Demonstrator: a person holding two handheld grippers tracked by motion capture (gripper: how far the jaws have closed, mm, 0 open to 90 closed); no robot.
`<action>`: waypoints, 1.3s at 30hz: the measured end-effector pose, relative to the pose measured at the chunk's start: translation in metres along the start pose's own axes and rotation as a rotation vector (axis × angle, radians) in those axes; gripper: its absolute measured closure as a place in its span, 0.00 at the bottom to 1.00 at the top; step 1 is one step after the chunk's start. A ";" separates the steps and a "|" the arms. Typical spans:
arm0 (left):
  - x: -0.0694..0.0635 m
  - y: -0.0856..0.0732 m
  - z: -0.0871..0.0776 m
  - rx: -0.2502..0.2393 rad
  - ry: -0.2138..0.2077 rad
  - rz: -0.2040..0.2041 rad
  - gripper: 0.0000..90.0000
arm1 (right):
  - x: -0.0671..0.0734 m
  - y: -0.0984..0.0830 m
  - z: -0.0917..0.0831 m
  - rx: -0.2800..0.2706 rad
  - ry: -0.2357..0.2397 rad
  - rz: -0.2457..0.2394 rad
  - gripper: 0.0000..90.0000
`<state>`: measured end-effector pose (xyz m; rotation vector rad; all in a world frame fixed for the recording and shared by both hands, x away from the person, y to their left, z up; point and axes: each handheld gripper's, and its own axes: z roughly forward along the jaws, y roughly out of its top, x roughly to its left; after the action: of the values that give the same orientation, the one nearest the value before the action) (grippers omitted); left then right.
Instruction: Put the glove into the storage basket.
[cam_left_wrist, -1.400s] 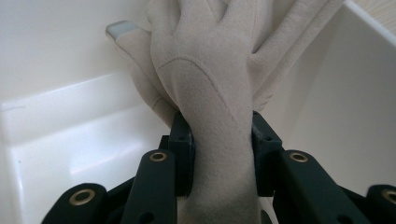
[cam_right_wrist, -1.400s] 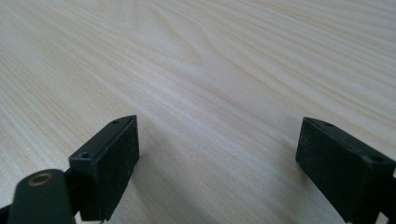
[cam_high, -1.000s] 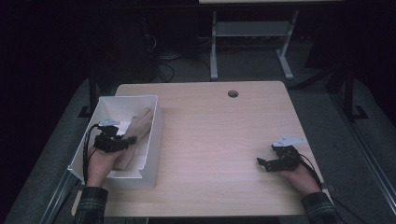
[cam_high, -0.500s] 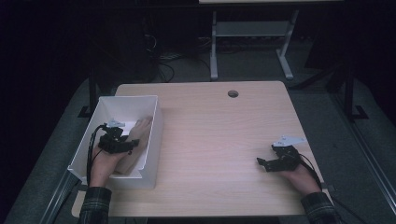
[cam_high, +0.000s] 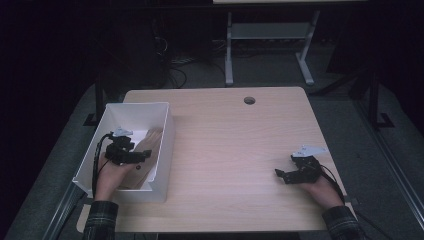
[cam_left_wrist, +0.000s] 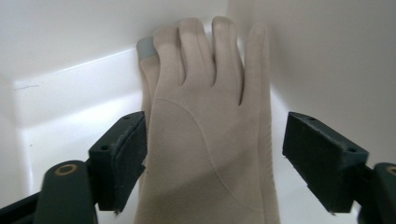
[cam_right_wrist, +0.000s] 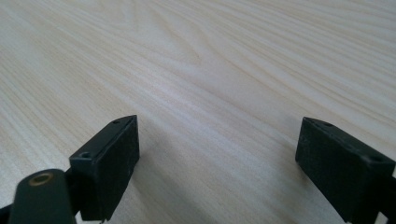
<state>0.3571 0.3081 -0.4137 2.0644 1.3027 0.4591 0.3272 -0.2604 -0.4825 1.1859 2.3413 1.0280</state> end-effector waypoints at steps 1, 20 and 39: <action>0.000 0.001 -0.001 -0.003 -0.003 -0.008 0.23 | 0.000 0.000 0.000 0.000 0.000 0.000 0.15; -0.008 0.040 -0.041 -0.062 -0.069 0.013 0.23 | 0.000 0.000 0.000 0.004 0.000 0.006 0.15; -0.064 0.095 -0.068 -0.121 -0.231 0.113 0.23 | 0.001 0.000 0.000 0.003 0.000 0.007 0.15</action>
<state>0.3519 0.2451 -0.2964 2.0288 1.0033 0.3289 0.3267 -0.2601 -0.4823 1.1959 2.3411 1.0272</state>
